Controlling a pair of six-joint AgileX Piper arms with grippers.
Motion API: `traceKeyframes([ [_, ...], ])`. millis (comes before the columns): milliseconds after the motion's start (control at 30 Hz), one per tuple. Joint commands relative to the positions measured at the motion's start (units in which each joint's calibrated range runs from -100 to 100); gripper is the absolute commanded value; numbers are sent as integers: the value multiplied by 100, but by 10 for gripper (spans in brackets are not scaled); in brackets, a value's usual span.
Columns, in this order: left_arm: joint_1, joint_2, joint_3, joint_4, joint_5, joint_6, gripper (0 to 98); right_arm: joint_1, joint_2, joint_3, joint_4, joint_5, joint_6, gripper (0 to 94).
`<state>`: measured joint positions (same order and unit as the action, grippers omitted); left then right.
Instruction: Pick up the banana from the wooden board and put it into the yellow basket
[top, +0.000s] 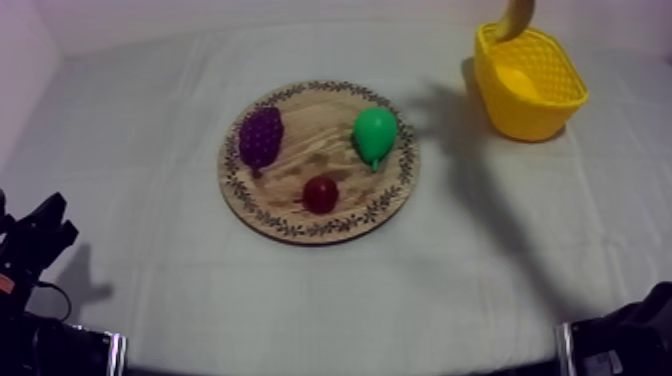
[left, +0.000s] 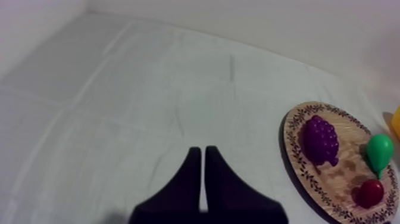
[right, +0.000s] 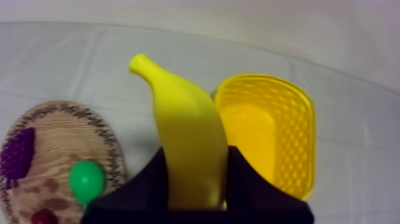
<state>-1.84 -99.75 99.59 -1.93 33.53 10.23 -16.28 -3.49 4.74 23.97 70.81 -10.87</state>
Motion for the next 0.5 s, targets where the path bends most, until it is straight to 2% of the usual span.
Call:
traceKeyframes([
  [0,-1,0,-4,0,1,0,0,335,8,54,31,-182,52,100],
  [233,-1,0,-4,0,1,0,0,955,357,-30,57,-531,157,100],
  [467,-1,0,-4,0,1,0,0,1278,1032,-215,-21,-836,259,100],
])
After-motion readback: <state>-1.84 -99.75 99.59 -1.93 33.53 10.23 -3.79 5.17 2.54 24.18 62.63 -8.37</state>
